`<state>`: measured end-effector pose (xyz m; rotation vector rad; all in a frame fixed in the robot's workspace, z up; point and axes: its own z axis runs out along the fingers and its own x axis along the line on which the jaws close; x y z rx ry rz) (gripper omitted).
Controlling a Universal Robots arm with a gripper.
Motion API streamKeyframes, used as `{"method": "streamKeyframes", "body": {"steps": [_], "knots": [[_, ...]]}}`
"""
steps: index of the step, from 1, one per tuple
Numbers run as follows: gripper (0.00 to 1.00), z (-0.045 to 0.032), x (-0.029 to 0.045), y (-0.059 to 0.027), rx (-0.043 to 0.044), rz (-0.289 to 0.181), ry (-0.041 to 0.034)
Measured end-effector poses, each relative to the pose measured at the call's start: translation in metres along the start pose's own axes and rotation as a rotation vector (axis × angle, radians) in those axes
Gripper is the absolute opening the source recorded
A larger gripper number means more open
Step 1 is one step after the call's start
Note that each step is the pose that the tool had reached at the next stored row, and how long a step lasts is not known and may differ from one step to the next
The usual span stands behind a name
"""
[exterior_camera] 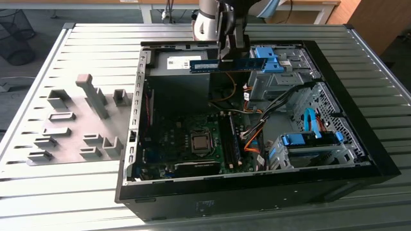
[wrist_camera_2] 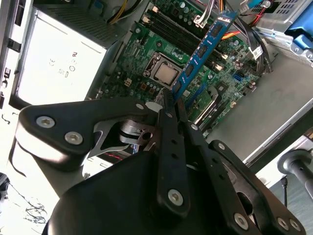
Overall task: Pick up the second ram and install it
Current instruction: 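Pick up the second ram and move it above second insertion slot, then insert the second ram into the second slot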
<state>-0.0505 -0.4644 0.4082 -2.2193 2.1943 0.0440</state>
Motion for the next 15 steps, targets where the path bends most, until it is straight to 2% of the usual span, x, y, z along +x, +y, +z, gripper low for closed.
{"method": "streamKeyframes", "body": {"steps": [10, 15], "knots": [[0.14, 0.0000, 0.0000, -0.0002, 0.0000, 0.001, 0.0000], [0.14, 0.0000, 0.0000, -0.0002, 0.0005, 0.015, 0.0000]]}}
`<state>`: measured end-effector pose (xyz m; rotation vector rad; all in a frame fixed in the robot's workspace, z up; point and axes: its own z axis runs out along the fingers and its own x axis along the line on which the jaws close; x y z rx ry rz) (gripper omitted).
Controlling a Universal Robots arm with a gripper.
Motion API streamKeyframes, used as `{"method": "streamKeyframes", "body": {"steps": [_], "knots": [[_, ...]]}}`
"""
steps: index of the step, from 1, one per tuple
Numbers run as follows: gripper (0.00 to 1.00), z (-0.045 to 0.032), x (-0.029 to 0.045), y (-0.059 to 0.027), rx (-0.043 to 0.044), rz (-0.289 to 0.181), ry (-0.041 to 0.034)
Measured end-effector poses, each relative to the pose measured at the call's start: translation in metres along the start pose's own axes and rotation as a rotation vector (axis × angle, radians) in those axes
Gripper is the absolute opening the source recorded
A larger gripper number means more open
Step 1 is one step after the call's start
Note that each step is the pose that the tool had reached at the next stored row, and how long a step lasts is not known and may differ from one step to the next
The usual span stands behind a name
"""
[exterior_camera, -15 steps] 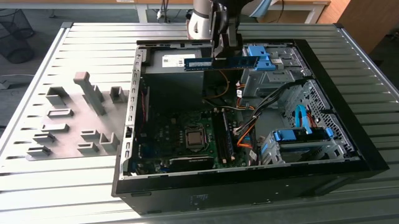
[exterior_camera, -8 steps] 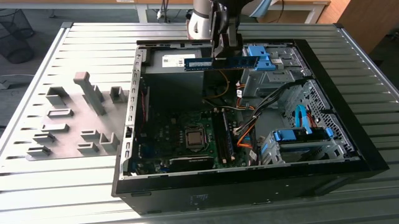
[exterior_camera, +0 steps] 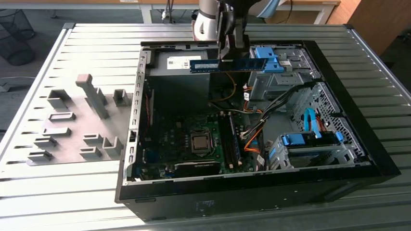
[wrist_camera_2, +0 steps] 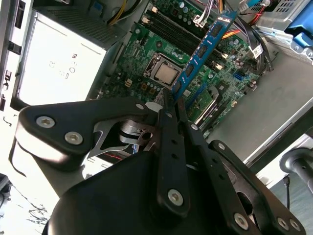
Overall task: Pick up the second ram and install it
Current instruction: 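Insert the second ram into the second slot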
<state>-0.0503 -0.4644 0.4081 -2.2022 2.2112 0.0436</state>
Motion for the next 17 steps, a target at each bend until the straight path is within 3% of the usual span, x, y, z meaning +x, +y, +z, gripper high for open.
{"method": "streamKeyframes", "body": {"steps": [17], "knots": [[0.14, 0.0005, 0.0000, 0.0000, 0.0059, 0.171, -0.0008]]}}
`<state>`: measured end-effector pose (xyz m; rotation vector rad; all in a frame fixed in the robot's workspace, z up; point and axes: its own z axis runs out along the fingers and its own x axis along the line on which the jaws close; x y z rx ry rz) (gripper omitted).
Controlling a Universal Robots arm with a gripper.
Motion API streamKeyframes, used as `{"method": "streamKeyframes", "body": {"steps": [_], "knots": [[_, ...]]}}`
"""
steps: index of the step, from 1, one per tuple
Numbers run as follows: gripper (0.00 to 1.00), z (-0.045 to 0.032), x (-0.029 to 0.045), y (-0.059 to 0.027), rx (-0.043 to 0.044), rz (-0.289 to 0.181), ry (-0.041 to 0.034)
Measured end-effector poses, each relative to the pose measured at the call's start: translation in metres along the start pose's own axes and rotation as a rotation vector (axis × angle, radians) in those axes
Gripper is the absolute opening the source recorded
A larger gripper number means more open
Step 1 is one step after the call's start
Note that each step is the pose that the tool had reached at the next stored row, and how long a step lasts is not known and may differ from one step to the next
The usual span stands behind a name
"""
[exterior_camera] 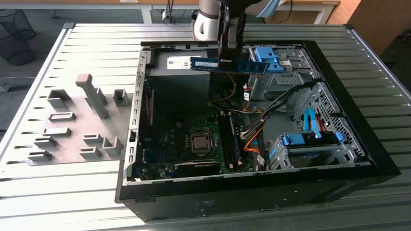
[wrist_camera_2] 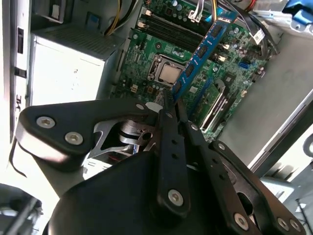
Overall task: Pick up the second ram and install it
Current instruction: 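Insert the second ram into the second slot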
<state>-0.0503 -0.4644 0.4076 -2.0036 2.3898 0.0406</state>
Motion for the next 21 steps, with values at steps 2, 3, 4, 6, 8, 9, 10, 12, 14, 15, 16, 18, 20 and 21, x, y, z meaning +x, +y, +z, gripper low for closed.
{"method": "streamKeyframes", "body": {"steps": [2, 3, 4, 6, 8, 9, 10, 12, 14, 15, 16, 18, 20, 21], "knots": [[0.14, 0.0001, 0.0000, 0.0000, 0.0007, 0.022, -0.0002], [0.14, 0.0001, 0.0000, 0.0000, 0.0011, 0.033, -0.0002], [0.14, 0.0002, 0.0000, 0.0000, 0.0015, 0.044, -0.0003], [0.14, 0.0002, 0.0000, 0.0000, 0.0022, 0.066, -0.0004], [0.14, 0.0003, 0.0000, 0.0000, 0.0030, 0.088, -0.0005], [0.14, 0.0003, 0.0000, 0.0000, 0.0034, 0.100, -0.0006], [0.14, 0.0004, 0.0000, 0.0000, 0.0038, 0.111, -0.0006], [0.14, 0.0004, 0.0000, 0.0000, 0.0045, 0.133, -0.0007], [0.14, 0.0005, 0.0000, 0.0000, 0.0053, 0.155, -0.0009], [0.14, 0.0005, 0.0000, 0.0000, 0.0057, 0.166, -0.0009], [0.14, 0.0006, 0.0000, 0.0000, 0.0061, 0.177, -0.0010], [0.14, 0.0006, 0.0000, 0.0000, 0.0068, 0.199, -0.0011], [0.14, 0.0007, 0.0000, 0.0000, 0.0076, 0.222, -0.0013], [0.14, 0.0007, 0.0000, 0.0000, 0.0080, 0.233, -0.0014]]}}
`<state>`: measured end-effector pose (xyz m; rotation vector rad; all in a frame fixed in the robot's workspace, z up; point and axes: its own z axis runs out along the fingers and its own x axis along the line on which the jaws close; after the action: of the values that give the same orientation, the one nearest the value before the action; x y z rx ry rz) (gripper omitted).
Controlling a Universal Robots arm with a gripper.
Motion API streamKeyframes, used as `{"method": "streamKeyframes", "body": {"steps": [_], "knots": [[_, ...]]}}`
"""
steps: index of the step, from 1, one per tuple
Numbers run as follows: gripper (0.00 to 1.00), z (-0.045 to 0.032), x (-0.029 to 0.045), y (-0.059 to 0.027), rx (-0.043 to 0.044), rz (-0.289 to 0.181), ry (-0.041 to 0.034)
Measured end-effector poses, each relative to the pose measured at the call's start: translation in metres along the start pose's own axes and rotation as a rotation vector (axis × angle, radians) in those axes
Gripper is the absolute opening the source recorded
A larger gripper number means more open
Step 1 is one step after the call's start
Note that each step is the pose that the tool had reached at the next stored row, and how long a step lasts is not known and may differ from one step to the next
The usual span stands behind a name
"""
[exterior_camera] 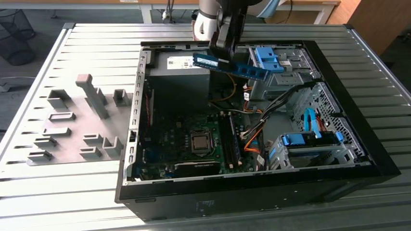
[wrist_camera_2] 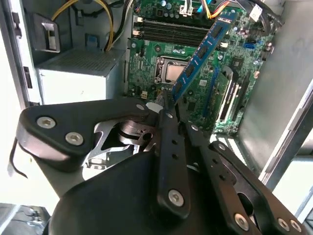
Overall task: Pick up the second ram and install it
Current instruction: 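Insert the second ram into the second slot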
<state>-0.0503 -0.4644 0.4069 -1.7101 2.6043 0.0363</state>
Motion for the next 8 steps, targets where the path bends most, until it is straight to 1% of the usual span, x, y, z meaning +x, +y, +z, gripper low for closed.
{"method": "streamKeyframes", "body": {"steps": [8], "knots": [[0.14, 0.0002, 0.0000, 0.0000, 0.0032, 0.093, -0.0004]]}}
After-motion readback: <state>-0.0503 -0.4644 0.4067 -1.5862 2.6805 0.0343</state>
